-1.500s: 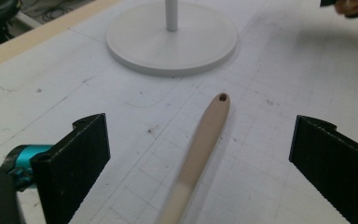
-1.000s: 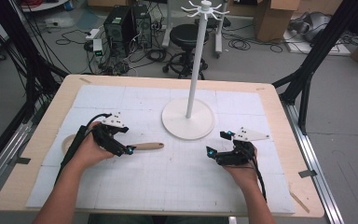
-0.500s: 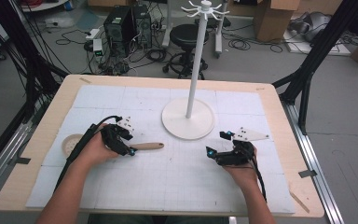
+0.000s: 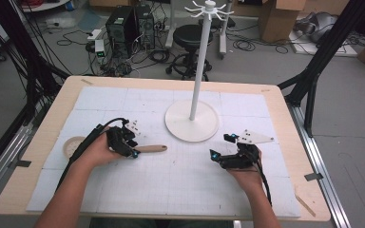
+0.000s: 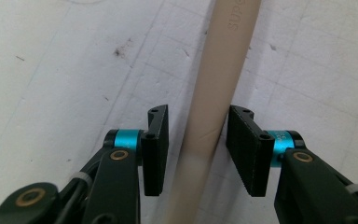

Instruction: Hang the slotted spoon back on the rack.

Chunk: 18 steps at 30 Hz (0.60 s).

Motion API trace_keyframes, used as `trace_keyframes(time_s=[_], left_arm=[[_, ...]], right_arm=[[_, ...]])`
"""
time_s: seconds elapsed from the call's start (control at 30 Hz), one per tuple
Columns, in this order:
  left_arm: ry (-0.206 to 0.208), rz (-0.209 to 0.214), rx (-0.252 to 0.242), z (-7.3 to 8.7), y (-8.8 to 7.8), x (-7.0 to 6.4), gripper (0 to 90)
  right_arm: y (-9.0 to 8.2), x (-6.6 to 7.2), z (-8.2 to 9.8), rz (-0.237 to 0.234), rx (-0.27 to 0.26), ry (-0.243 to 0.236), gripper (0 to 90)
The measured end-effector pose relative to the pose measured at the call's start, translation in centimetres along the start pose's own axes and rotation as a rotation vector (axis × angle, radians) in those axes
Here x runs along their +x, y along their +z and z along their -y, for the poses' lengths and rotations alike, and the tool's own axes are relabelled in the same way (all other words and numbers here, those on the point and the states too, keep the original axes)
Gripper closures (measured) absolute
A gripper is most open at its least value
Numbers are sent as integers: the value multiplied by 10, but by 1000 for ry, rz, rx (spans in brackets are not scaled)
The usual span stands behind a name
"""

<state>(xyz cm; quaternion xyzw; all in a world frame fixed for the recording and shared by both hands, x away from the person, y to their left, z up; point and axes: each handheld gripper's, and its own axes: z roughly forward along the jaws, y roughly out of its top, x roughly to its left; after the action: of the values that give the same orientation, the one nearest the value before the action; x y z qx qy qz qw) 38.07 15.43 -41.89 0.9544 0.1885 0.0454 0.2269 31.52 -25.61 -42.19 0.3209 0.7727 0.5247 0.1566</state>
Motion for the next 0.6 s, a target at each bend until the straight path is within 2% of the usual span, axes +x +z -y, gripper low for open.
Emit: trace_keyframes(time_s=[0.23,0.33,0.4,0.6], left_arm=[[-11,12,14,-2,1,2,595],[-2,11,19,-2,0,1,614],[8,10,20,-3,0,-1,662],[49,-4,28,-4,0,-5,691]], right_arm=[[-1,0,0,-1,-2,1,114],[0,0,0,-1,1,0,114],[0,0,0,-3,3,-5,114],[0,0,0,1,0,-2,114]])
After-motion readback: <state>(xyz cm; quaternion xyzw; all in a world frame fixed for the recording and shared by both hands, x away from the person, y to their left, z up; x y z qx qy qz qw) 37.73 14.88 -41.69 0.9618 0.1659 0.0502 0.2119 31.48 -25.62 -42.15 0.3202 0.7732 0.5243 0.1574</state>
